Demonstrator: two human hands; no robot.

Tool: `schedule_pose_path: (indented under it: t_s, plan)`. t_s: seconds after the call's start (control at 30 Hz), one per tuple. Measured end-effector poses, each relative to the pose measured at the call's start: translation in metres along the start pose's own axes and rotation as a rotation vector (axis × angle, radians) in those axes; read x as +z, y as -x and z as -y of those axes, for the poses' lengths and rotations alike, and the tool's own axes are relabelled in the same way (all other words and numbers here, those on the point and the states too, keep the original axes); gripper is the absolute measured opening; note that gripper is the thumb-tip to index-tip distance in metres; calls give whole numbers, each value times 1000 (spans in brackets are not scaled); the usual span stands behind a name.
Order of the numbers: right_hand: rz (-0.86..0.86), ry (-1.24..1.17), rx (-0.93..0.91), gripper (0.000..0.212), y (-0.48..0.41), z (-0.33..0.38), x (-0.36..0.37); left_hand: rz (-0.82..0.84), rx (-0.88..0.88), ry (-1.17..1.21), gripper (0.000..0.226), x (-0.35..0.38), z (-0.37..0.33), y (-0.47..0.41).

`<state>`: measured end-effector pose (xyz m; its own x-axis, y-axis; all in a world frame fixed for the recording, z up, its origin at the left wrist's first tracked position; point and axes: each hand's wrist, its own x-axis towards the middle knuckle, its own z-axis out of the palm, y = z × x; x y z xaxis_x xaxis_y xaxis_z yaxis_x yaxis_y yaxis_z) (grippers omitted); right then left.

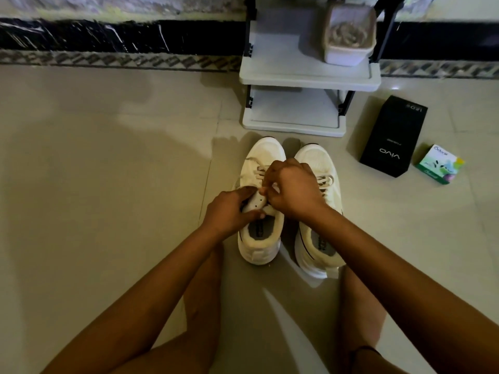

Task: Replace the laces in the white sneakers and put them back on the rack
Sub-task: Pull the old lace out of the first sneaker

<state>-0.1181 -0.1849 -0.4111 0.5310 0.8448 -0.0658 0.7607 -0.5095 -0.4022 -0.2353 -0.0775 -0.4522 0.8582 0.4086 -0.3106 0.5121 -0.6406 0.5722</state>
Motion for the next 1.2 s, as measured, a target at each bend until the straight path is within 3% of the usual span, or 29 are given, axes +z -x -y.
schedule_pose_path:
  t_s: [0.1,0.17,0.33,0.5,0.57,0.67,0.73,0.8,0.9,0.93,1.13,1.2]
  plan:
    - [-34,-487,117,11,-1,2,-10,-8,0,30,60,-1,0,1]
    - [-24,-524,115,12,1,4,-11,-5,-3,21,60,-1,-1,0]
    - [146,169,17,41,8,-2,1,18,-31,58,59,0,-3,0]
    - [-55,279,-77,28,9,-4,12,17,-10,12,62,-1,-4,1]
    - [-55,103,-47,23,5,-4,12,9,-13,11,62,-1,-3,2]
    - [-80,-601,126,7,5,7,3,-6,-20,36,62,-1,-2,2]
    - [-66,-791,159,10,7,13,-1,-8,-19,31,61,0,-3,2]
    - [4,-690,141,5,8,12,0,2,-32,48,59,0,-3,2]
    - [193,-61,97,47,7,0,6,9,-51,130,58,1,0,1]
    - [183,89,81,51,8,-5,10,13,-45,125,59,1,0,0]
    - [-107,298,-68,21,9,-7,23,18,-25,62,61,2,1,-1]
    - [-85,164,-34,20,5,-3,21,5,-16,81,61,1,2,-1]
